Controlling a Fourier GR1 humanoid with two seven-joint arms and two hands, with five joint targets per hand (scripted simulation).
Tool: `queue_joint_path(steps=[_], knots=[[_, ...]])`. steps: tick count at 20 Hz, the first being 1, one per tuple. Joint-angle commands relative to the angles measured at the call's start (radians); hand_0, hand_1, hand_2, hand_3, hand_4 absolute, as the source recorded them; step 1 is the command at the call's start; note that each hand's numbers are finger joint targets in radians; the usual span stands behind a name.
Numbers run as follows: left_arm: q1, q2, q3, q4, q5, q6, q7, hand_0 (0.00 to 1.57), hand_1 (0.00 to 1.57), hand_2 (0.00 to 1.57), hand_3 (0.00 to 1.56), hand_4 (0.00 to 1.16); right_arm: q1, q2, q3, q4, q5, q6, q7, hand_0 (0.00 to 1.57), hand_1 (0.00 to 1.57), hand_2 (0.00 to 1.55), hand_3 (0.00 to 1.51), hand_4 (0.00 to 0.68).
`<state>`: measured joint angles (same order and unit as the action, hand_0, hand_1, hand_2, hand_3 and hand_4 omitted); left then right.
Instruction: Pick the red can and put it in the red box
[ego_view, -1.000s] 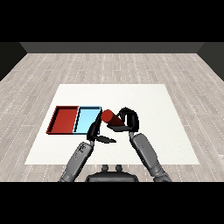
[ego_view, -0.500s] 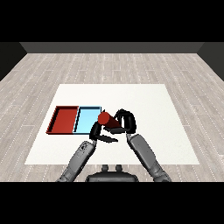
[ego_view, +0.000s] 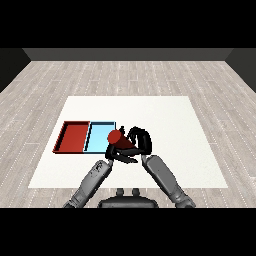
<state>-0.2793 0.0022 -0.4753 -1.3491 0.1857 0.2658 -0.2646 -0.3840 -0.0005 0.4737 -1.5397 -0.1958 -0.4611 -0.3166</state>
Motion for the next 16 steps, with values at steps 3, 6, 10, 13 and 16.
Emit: queue_joint_path(steps=[3,6,10,13,16], knots=[[-0.068,-0.002,-0.035,0.067,0.082,0.043,-0.014,0.00,0.00,0.00,0.00,0.00,-0.016,0.000,-0.019,0.078,-0.064,0.037,-0.075,1.51,1.51,1.45,1.42,0.657],[-0.029,-0.002,-0.050,0.034,0.077,0.033,-0.023,0.00,0.00,0.00,0.00,0.00,0.000,0.000,0.088,-0.025,-0.038,-0.070,-0.029,1.51,1.51,1.46,1.42,0.656],[-0.059,-0.002,-0.026,0.044,0.092,0.005,-0.010,0.00,0.00,0.00,0.00,0.00,0.056,0.000,0.074,0.048,-0.052,-0.014,-0.127,1.52,1.52,1.45,1.40,0.648],[-0.081,-0.002,-0.042,0.072,0.141,0.027,-0.027,0.00,0.00,0.00,0.00,0.00,-0.006,0.000,0.132,0.040,-0.061,-0.102,-0.070,1.51,1.51,1.46,1.41,0.639],[-0.096,-0.002,-0.064,0.162,0.129,0.197,-0.113,0.00,0.00,0.00,0.00,0.82,-0.079,0.000,0.095,0.033,-0.065,-0.119,-0.013,1.53,1.53,1.47,1.41,0.649]])
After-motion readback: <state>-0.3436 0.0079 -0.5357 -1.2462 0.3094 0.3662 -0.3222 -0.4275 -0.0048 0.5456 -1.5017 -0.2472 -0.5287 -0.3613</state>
